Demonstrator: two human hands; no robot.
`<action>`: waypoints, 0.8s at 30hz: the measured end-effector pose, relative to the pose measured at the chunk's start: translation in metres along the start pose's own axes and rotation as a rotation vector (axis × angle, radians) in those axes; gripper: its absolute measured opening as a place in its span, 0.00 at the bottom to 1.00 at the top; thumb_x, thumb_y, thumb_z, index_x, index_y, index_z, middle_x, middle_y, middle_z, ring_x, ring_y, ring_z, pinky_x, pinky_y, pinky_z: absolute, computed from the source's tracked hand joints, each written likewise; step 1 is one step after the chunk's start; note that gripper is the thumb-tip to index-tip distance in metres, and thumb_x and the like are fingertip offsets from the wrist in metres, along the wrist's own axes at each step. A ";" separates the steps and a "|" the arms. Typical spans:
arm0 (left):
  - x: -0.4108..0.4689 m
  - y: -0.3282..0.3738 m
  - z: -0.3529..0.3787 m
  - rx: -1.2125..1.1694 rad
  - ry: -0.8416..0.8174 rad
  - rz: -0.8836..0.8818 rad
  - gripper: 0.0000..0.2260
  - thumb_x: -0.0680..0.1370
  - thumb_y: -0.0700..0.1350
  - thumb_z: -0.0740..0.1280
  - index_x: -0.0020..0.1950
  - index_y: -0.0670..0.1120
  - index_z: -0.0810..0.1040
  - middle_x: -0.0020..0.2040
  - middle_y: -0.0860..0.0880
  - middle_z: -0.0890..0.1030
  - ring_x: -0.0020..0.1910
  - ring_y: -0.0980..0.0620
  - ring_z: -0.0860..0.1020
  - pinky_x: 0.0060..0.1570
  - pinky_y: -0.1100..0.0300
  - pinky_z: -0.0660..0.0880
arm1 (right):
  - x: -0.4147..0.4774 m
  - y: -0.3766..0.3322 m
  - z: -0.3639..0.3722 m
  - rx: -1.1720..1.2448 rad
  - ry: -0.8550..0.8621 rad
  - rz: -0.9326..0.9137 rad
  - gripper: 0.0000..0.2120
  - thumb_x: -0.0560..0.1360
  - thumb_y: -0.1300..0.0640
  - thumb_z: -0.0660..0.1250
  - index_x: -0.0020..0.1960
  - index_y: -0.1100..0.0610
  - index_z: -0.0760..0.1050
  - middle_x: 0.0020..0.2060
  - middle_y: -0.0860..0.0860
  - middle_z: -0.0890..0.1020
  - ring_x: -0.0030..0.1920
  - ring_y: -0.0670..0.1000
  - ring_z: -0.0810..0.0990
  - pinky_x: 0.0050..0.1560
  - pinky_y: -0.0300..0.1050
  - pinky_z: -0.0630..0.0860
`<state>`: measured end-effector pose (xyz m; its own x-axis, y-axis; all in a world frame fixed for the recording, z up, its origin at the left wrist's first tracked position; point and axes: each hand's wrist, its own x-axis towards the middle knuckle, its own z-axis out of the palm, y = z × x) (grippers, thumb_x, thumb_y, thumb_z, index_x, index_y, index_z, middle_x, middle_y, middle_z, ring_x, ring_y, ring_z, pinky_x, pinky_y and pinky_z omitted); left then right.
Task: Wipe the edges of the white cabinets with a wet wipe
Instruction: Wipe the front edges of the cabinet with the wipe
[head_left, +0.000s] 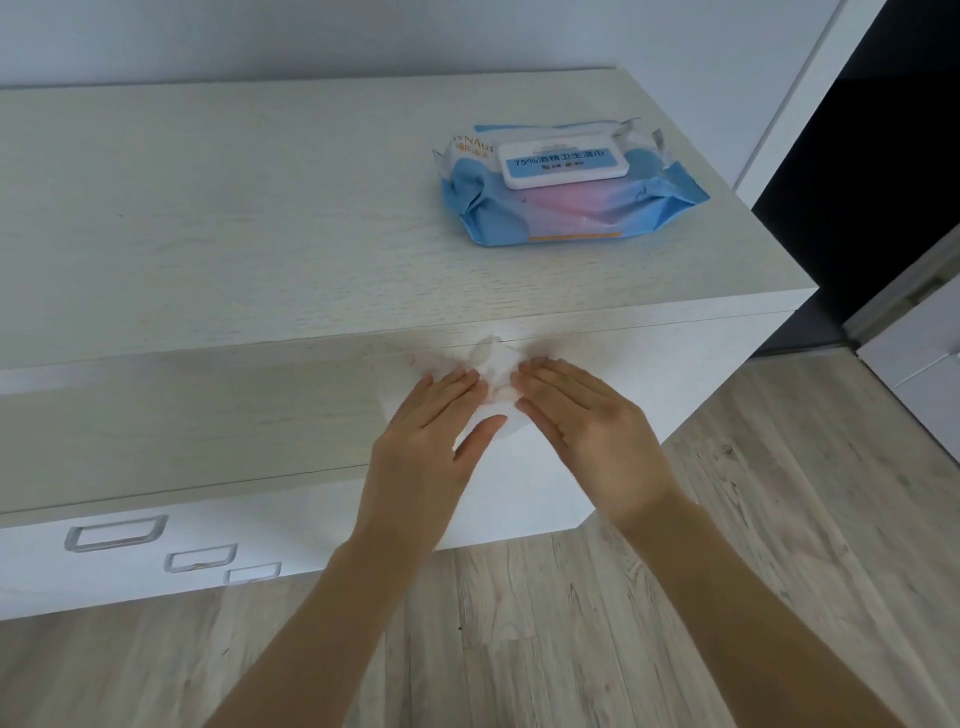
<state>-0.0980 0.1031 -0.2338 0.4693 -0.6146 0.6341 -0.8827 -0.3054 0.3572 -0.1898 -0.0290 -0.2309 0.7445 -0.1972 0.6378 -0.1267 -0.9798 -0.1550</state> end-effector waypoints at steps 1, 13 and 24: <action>0.001 0.000 0.000 -0.015 -0.006 -0.002 0.12 0.71 0.42 0.72 0.50 0.35 0.81 0.50 0.41 0.83 0.52 0.45 0.81 0.56 0.43 0.75 | 0.000 -0.002 0.000 0.010 0.006 0.027 0.11 0.70 0.62 0.72 0.51 0.65 0.81 0.48 0.57 0.84 0.51 0.55 0.82 0.53 0.50 0.78; -0.007 -0.019 -0.008 -0.074 -0.013 -0.027 0.14 0.76 0.45 0.61 0.57 0.39 0.79 0.57 0.44 0.80 0.62 0.57 0.71 0.60 0.52 0.72 | 0.000 -0.028 0.006 0.390 0.021 0.362 0.20 0.72 0.46 0.65 0.52 0.62 0.79 0.51 0.53 0.82 0.58 0.44 0.73 0.64 0.49 0.69; -0.013 -0.011 -0.002 -0.014 0.130 -0.313 0.13 0.76 0.49 0.63 0.55 0.47 0.82 0.55 0.41 0.75 0.56 0.45 0.68 0.55 0.59 0.67 | -0.008 -0.022 0.006 0.218 0.133 0.361 0.13 0.75 0.53 0.62 0.51 0.59 0.81 0.50 0.51 0.83 0.56 0.54 0.77 0.65 0.55 0.65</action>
<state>-0.0942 0.1166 -0.2447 0.7174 -0.3942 0.5744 -0.6955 -0.4538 0.5571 -0.1894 -0.0052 -0.2373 0.5851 -0.5425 0.6028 -0.2113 -0.8196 -0.5325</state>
